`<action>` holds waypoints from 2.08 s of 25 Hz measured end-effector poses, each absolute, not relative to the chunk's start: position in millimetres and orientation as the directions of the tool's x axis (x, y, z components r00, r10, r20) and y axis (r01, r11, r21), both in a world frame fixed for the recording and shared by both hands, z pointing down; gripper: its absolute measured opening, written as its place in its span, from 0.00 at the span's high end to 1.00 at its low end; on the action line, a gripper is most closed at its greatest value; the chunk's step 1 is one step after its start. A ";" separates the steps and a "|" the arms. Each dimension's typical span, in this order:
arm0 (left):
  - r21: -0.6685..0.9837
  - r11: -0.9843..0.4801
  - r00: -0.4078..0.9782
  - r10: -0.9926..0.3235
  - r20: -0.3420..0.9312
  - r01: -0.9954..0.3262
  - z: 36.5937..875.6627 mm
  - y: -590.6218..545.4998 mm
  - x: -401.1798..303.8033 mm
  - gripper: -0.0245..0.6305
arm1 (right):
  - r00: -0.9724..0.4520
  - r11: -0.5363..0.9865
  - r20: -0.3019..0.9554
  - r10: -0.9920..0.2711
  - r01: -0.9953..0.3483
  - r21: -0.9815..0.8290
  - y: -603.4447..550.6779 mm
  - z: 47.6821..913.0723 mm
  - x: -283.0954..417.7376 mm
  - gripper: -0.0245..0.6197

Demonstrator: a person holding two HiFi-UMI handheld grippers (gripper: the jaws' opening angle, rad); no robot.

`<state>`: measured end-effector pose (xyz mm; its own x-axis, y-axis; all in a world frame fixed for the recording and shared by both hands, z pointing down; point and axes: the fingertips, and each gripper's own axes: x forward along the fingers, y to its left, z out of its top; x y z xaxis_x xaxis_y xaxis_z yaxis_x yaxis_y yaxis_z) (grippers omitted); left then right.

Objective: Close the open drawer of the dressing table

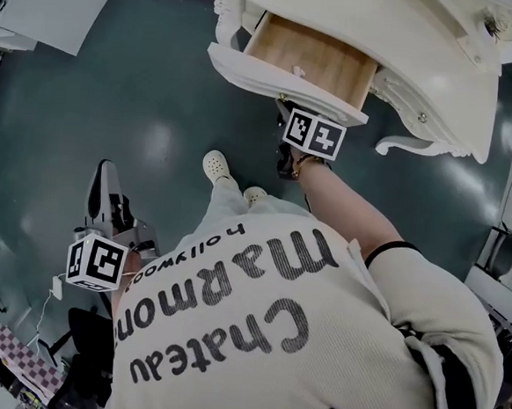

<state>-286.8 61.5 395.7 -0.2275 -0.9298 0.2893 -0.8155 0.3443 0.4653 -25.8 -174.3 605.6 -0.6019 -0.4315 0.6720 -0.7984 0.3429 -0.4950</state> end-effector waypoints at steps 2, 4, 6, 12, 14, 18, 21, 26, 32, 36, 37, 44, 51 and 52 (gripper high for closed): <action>0.467 0.331 -0.212 -0.934 0.289 -0.820 394.7 50.5 -291.8 0.95 | -0.594 0.319 0.676 -0.436 -0.805 -0.501 -178.6 605.8 -25.5 0.74; 0.467 0.310 -0.189 -0.939 0.288 -0.828 393.1 38.2 -296.3 0.96 | -0.583 0.292 0.683 -0.441 -0.812 -0.505 -182.0 606.3 -24.1 0.74; 0.470 0.292 -0.171 -0.944 0.284 -0.833 390.6 25.5 -302.5 0.95 | -0.569 0.266 0.688 -0.451 -0.821 -0.505 -186.5 606.1 -23.7 0.74; 0.473 0.231 -0.104 -0.954 0.280 -0.850 386.3 -9.3 -325.0 0.95 | -0.512 0.189 0.700 -0.498 -0.852 -0.488 -202.6 605.7 -23.3 0.75; 0.474 0.209 -0.083 -0.958 0.274 -0.856 384.7 -19.1 -333.7 0.96 | -0.492 0.157 0.704 -0.512 -0.860 -0.486 -205.4 606.1 -22.9 0.75; 0.473 0.159 -0.037 -0.966 0.257 -0.866 379.8 -40.5 -350.4 0.95 | -0.454 0.089 0.708 -0.542 -0.868 -0.488 -213.4 607.0 -21.1 0.75; 0.470 0.122 -0.005 -0.970 0.242 -0.874 379.5 -56.0 -362.1 0.96 | -0.425 0.054 0.710 -0.561 -0.875 -0.480 -220.9 608.8 -18.3 0.75; 0.468 0.071 0.040 -0.974 0.223 -0.881 380.9 -75.2 -374.8 0.95 | -0.390 0.004 0.708 -0.588 -0.878 -0.480 -231.8 605.0 -12.9 0.75; 0.483 0.063 0.060 -0.970 0.235 -0.873 384.2 -81.2 -374.0 0.95 | -0.391 -0.004 0.715 -0.579 -0.876 -0.483 -245.2 601.0 -12.9 0.75; 0.485 0.057 0.067 -0.969 0.236 -0.873 384.1 -88.3 -372.8 0.95 | -0.388 -0.018 0.717 -0.579 -0.873 -0.487 -251.7 599.5 -11.0 0.75; 0.486 0.059 0.065 -0.970 0.235 -0.872 383.5 -90.2 -373.3 0.96 | -0.387 -0.021 0.718 -0.579 -0.873 -0.487 -252.9 599.2 -11.2 0.75; 0.488 0.070 0.050 -0.973 0.228 -0.870 376.1 -112.9 -377.7 0.95 | -0.386 -0.022 0.732 -0.561 -0.877 -0.479 -264.5 602.0 -12.9 0.75; 0.486 0.076 0.038 -0.975 0.221 -0.871 370.2 -134.1 -382.3 0.96 | -0.395 0.002 0.744 -0.538 -0.884 -0.468 -275.9 601.3 -14.9 0.75; 0.485 0.073 0.041 -0.975 0.219 -0.871 369.6 -137.6 -382.5 0.95 | -0.394 0.002 0.746 -0.537 -0.885 -0.466 -277.6 601.5 -14.8 0.75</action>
<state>-382.5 -137.6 369.6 0.0407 -0.9748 0.2194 -0.8714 0.0728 0.4851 -14.8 -277.6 601.5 -0.3941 -0.5368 0.7460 -0.8848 0.0020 -0.4659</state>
